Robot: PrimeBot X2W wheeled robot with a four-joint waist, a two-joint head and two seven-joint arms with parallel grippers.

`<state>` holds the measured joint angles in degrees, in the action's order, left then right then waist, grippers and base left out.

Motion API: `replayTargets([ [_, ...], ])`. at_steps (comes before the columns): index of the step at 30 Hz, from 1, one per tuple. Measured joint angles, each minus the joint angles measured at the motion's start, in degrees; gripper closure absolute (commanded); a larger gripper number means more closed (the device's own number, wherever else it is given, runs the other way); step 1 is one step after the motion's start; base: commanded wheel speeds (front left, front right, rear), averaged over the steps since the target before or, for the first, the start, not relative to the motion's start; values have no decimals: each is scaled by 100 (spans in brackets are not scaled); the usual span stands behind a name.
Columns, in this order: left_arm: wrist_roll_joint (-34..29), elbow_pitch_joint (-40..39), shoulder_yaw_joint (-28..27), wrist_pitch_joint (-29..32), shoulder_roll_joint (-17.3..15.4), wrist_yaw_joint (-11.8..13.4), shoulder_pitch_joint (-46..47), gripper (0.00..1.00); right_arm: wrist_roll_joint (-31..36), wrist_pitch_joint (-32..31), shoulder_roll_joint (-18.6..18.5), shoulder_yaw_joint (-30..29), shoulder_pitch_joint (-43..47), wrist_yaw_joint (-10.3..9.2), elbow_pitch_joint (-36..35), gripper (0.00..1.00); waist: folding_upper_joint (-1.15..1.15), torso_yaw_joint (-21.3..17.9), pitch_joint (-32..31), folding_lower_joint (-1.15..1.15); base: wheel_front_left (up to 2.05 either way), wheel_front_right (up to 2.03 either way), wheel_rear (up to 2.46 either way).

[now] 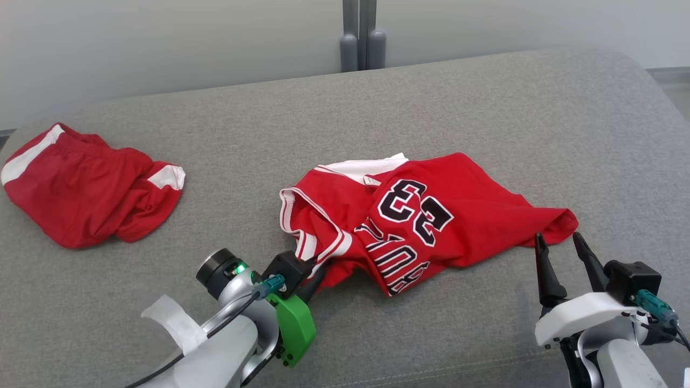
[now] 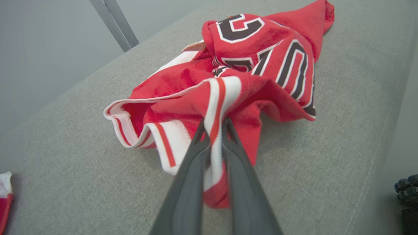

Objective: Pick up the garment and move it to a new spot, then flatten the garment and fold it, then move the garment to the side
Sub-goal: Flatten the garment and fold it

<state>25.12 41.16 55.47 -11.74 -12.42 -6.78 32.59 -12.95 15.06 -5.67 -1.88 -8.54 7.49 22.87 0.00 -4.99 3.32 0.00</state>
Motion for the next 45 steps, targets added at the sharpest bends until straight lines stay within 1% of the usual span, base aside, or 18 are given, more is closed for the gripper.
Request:
replayTargets([
  [3, -3, -599, 60, 211, -203, -1, 10, 100, -8, 0, 8, 14, 13, 0, 12, 0, 0, 86, -65, 0, 0, 0, 0],
  [6, 21, -1302, 154, 559, -457, -22, 78, 100, -10, 0, 21, 29, 19, 0, 14, 0, 0, 150, -114, 0, 0, 0, 0],
  [9, 225, -1926, 178, 935, -695, -34, 170, 100, -16, 0, 42, 58, 19, 0, 14, 0, 0, 171, -113, 0, 0, 0, 0],
  [11, 271, -2237, 243, 1150, -898, -46, 328, 100, -26, 0, 46, 92, 9, 0, 16, 0, 0, 149, -90, 0, 0, 0, 0],
  [13, 593, -2465, 214, 1259, -1001, -51, 458, 100, -53, 0, 52, 116, -10, 0, 22, 0, 0, 111, -53, 0, 0, 0, 0],
  [16, 833, -2636, 480, 1304, -1167, -57, 804, 100, -60, 0, 57, 153, -97, 0, 32, 0, 0, 35, 21, 0, 0, 0, 0],
  [18, 910, -2576, 761, 1348, -1307, -58, 1101, 100, -88, 1, 62, 182, -163, 0, 45, 0, 0, -34, 75, 0, 0, 0, 0],
  [20, 1239, -2428, 872, 1239, -1312, -58, 1283, 100, -103, 0, 73, 201, -225, 0, 55, 0, 0, -105, 139, 0, 0, 0, 0],
  [22, 1256, -2185, 1077, 1146, -1350, -59, 1555, 100, -118, 0, 82, 225, -287, 0, 71, 0, 0, -187, 203, 0, 0, 0, 0],
  [24, 1443, -1898, 1157, 987, -1361, -59, 1770, 100, -123, 0, 96, 237, -318, 0, 79, 0, 0, -271, 273, 0, 0, 0, 0],
  [31, 1962, -937, 1550, 572, -1222, -60, 2314, 100, -156, 1, 143, 283, -491, 0, 93, 0, 0, -535, 584, 0, 0, 0, 0],
  [34, 1961, -588, 1684, 376, -1220, -59, 2460, 100, -163, 0, 168, 349, -622, 0, 92, 0, 0, -672, 710, 0, 0, 0, 0],
  [41, 1613, 261, 1780, -175, -1228, -60, 2616, 100, -223, 1, 230, 430, -707, 0, 96, 0, 0, -1047, 1005, 0, 0, 0, 0],
  [42, 1605, 337, 1782, -210, -1217, -60, 2616, 76, -233, 0, 234, 430, -706, 0, 96, 0, 0, -1078, 1037, 0, 0, 0, 0],
  [43, 1593, 398, 1784, -250, -1201, -60, 2614, 49, -243, 1, 236, 428, -706, 0, 96, 0, 0, -1106, 1065, 0, 0, 0, 0],
  [44, 1552, 457, 1784, -258, -1184, -60, 2611, 0, -246, 0, 241, 425, -706, 0, 96, 0, 0, -1128, 1091, 0, 0, 0, 0],
  [45, 1515, 502, 1785, -296, -1171, -60, 2607, 0, -245, 1, 245, 417, -706, 0, 94, 0, 0, -1144, 1112, 0, 0, 0, 0],
])
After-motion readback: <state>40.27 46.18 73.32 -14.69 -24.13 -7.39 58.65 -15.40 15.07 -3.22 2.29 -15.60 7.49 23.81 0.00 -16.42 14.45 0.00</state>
